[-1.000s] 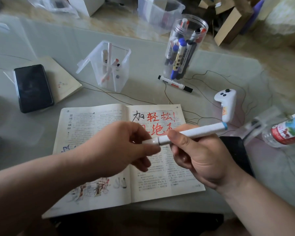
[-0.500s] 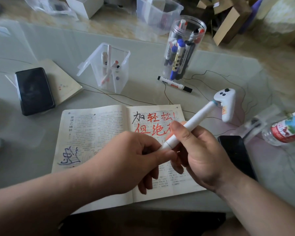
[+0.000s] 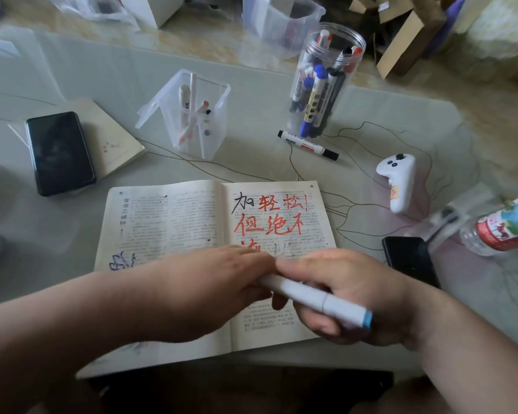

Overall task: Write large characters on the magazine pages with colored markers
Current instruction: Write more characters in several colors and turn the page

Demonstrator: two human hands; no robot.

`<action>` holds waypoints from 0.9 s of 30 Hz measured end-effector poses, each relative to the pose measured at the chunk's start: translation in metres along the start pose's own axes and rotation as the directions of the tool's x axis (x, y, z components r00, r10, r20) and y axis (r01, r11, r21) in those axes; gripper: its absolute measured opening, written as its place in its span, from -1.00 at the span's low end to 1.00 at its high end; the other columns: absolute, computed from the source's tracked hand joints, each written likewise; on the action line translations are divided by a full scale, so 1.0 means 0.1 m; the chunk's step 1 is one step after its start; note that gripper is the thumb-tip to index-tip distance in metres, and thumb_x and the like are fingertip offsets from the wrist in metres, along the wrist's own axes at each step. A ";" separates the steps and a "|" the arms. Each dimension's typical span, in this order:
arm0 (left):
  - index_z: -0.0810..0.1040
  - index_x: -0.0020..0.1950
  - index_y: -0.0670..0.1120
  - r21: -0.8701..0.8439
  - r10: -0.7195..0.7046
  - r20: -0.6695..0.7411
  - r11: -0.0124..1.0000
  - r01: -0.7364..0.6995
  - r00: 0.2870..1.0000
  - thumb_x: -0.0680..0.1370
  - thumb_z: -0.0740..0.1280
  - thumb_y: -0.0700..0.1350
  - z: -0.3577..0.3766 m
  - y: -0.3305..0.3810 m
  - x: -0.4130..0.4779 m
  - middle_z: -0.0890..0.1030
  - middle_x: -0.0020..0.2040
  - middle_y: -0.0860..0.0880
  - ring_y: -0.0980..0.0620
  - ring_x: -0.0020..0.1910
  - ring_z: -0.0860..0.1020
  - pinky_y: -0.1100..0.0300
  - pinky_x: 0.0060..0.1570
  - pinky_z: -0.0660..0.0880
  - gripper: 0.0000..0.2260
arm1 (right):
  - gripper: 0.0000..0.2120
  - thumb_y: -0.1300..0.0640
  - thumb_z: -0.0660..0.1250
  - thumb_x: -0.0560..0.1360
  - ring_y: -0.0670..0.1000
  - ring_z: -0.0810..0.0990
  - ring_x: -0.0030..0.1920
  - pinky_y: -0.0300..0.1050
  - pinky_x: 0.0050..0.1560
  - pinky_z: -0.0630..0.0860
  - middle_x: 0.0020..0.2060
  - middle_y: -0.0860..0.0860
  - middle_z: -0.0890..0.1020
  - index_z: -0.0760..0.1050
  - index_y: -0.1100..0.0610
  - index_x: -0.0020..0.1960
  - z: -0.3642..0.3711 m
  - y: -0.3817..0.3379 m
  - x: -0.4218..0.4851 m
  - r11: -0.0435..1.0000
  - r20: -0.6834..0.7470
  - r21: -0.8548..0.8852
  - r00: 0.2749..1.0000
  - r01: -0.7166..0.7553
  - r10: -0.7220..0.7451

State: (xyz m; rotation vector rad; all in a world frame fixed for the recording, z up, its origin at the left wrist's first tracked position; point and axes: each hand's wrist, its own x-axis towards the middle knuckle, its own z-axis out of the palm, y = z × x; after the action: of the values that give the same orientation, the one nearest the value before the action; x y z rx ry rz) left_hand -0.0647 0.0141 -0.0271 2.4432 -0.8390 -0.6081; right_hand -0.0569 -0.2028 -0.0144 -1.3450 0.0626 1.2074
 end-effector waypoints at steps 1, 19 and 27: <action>0.38 0.11 0.22 -0.043 -0.031 0.002 0.999 0.031 1.000 0.63 0.11 0.19 0.01 0.01 -0.01 0.51 -0.06 0.22 0.22 -0.06 0.48 0.24 0.00 0.47 -0.86 | -0.61 -0.07 0.26 0.57 -0.04 0.21 -0.65 -0.32 -0.61 0.10 -0.57 0.12 0.39 0.58 0.23 -0.20 -0.03 0.01 0.00 0.996 -0.005 0.082 0.999 0.045 -0.044; 0.25 0.37 0.37 -0.284 -0.203 0.019 0.938 0.200 0.979 0.42 0.04 0.51 -0.05 -0.01 0.16 0.63 -0.05 0.02 0.08 -0.11 0.60 0.05 -0.07 0.56 -0.45 | -0.88 0.07 0.40 0.52 0.13 0.36 -0.47 -0.12 -0.52 0.25 -0.41 0.16 0.49 0.66 0.11 -0.07 -0.13 0.12 0.12 0.735 -0.424 -0.174 0.623 0.656 -0.657; -0.31 0.55 0.34 0.340 -0.411 0.005 0.858 0.385 0.912 0.25 0.12 0.67 0.11 -0.36 0.14 0.38 0.34 -0.01 -0.01 0.31 0.40 0.08 0.23 0.46 0.04 | -0.93 0.16 0.44 0.37 -0.06 0.45 -0.40 -0.25 -0.32 0.40 -0.48 -0.09 0.51 0.57 0.14 -0.22 -0.59 0.04 0.09 0.696 -0.737 -0.407 0.238 0.591 -0.633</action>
State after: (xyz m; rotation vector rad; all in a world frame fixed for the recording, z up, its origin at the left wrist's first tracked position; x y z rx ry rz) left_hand -0.0452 0.0262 -0.0599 2.9564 -0.4877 -0.7641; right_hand -0.0218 -0.2423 -0.0418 -1.6610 0.1782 -0.2429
